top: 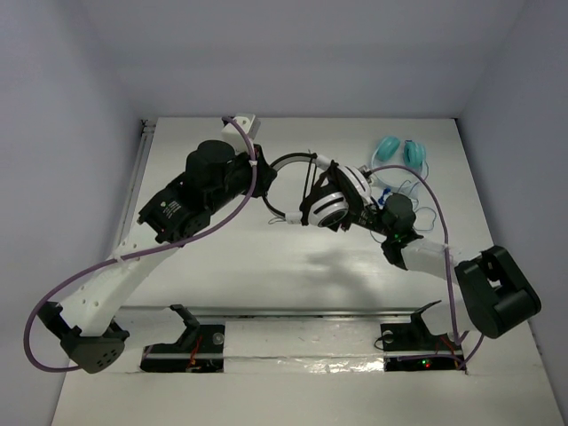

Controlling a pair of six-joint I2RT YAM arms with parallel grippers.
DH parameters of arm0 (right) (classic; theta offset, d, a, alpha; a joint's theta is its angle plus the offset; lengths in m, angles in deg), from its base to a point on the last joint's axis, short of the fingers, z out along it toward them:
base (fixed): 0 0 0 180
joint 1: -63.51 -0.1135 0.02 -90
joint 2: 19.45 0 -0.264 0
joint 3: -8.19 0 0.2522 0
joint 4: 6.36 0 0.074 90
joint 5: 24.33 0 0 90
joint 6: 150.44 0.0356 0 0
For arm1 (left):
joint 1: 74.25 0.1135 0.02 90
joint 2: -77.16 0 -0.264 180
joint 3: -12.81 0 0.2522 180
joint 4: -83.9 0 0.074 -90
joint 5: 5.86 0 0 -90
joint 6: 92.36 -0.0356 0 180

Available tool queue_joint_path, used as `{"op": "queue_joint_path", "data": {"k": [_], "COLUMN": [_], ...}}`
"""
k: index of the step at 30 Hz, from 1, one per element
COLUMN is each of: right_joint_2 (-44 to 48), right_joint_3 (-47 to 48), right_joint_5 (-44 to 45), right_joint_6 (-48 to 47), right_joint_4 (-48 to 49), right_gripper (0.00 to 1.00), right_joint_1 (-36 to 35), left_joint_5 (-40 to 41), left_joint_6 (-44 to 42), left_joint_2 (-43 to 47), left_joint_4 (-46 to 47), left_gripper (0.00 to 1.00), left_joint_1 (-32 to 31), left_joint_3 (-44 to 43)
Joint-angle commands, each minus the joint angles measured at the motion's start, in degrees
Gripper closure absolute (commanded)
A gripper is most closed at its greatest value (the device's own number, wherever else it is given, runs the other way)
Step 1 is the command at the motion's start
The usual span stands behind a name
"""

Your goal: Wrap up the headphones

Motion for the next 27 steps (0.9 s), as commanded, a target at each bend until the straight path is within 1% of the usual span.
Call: {"op": "queue_joint_path", "data": {"k": [1,2,3,6,7,9,10,11,12,13,15,17,20,23,24,25,27], "right_joint_2": [-0.42,-0.69,-0.78,-0.25,0.19,1.67,2.21,2.65,3.17,4.22,5.46,8.18,12.56,14.95,15.3,15.05,13.12], "right_joint_3": [2.05,2.13,2.13,1.44,0.3,-0.76,-1.46,-3.12,-3.92,-4.8,-7.25,-8.23,-9.9,-10.26,-9.91,-8.95,-8.24], "right_joint_5": [-0.15,0.02,0.11,1.51,3.6,6.16,8.44,9.07,9.68,11.43,12.32,15.31,19.35,21.38,21.55,21.21,20.77], "right_joint_6": [-0.38,-0.2,-0.11,0.5,0.76,2.16,3.3,4.18,6.54,7.61,8.5,9.47,10.6,12.1,12.36,12.45,12.98], "right_joint_4": [5.0,5.0,4.83,2.9,1.85,0.26,-0.53,-0.36,-0.36,-0.1,0.61,-1.41,-4.39,-8.7,-10.01,-12.29,-13.54], "right_gripper": [0.48,0.51,0.6,0.71,0.75,0.8,0.86,0.88,0.89,0.92,0.93,0.95,0.98,0.99,1.0,1.0,1.0], "right_joint_1": [-0.94,-1.46,-1.46,-3.83,-4.62,-6.64,-7.17,-7.7,-8.57,-9.19,-10.51,-12.97,-14.99,-15.7,-15.7,-16.22,-16.23], "left_joint_5": [-1.53,-1.09,-0.83,1.37,2.42,6.9,8.48,11.89,13.23,13.85,15.16,18.75,21.31,22.55,22.73,22.65,22.38], "left_joint_6": [2.42,2.33,2.33,2.59,2.68,3.2,3.47,3.73,4.0,4.96,5.84,6.55,7.16,8.04,8.91,9.44,10.85], "left_joint_2": [0.79,0.7,0.61,0.08,-0.26,-1.23,-1.41,-2.11,-2.55,-2.81,-4.04,-5.01,-5.89,-6.77,-6.95,-7.3,-8.44], "left_joint_4": [7.87,7.61,7.52,8.66,9.1,11.11,12.17,13.83,14.89,16.03,18.85,20.78,23.41,25.43,25.62,27.45,29.75], "left_gripper": [1.0,1.0,1.0,1.0,1.0,1.0,1.0,1.0,1.0,1.0,1.0,1.0,1.0,1.0,1.0,1.0,1.0], "left_joint_1": [0.13,0.13,0.13,0.66,0.66,0.66,0.66,0.66,0.66,2.05,2.59,2.6,3.65,3.65,3.65,3.65,3.65], "left_joint_3": [-4.54,-4.81,-4.9,-4.46,-4.28,-2.71,-1.83,-0.95,0.97,1.95,4.75,6.35,9.77,13.02,15.29,16.45,19.35]}}
